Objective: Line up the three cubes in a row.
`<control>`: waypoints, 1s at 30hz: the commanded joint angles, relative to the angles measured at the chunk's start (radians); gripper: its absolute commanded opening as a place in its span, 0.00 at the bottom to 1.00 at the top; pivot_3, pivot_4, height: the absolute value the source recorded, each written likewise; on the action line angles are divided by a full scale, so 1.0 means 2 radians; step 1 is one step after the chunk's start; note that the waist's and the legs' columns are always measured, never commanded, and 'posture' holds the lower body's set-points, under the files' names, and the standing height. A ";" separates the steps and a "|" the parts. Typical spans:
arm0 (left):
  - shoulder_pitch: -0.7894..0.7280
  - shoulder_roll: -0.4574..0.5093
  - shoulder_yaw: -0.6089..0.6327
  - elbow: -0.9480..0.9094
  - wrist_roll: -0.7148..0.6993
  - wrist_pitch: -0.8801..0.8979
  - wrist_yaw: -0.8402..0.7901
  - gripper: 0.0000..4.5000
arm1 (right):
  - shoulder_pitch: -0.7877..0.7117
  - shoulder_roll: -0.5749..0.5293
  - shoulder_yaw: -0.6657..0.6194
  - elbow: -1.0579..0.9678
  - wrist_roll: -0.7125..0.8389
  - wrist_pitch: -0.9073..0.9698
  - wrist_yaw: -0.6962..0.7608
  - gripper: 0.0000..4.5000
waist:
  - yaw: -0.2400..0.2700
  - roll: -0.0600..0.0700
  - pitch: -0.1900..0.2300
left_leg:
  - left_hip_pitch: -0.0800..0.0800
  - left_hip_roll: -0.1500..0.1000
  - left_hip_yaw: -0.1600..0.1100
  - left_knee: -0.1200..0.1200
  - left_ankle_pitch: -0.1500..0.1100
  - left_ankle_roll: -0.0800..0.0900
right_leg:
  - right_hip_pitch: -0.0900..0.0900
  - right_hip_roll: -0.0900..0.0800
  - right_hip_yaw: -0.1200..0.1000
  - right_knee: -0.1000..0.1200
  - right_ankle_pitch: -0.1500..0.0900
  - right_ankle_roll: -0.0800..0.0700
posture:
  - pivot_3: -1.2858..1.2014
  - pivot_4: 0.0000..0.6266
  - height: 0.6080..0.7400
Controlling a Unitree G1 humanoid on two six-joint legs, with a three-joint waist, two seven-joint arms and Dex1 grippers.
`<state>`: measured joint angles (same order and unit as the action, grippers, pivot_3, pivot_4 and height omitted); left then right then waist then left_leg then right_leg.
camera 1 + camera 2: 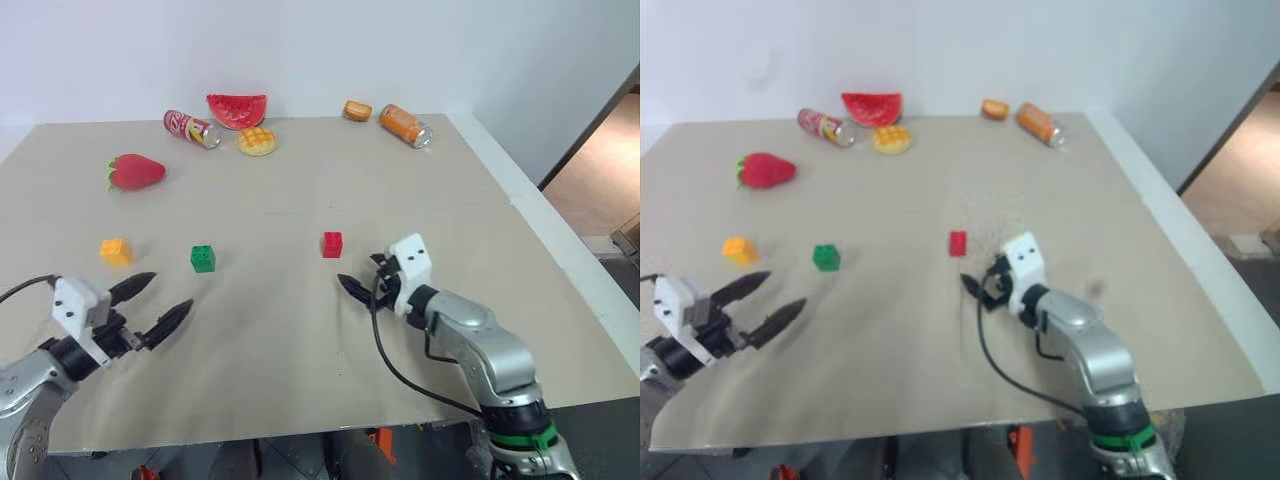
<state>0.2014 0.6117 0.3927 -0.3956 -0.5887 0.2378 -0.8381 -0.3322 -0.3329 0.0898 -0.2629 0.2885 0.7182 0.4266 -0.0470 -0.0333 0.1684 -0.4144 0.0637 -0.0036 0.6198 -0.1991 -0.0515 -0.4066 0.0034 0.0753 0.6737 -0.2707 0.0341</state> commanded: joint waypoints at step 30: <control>-0.074 -0.026 -0.055 -0.008 0.025 -0.002 0.049 1.00 | -0.119 0.130 0.018 0.183 -0.108 -0.076 -0.133 0.58 | -0.001 0.000 0.000 | 0.002 0.001 0.000 0.000 0.001 0.001 | -0.001 0.002 0.002 0.003 0.000 -0.001 | 0.52 0.24 1.00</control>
<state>0.0616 0.5613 0.2768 -0.3996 -0.5461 0.2581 -0.7477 -0.5452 -0.0801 0.1472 0.1099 0.0744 0.5881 0.1703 -0.0488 -0.0332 0.1684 -0.4105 0.0660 -0.0033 0.6201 -0.1979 -0.0504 -0.4076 0.0083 0.0784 0.6805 -0.2697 0.0314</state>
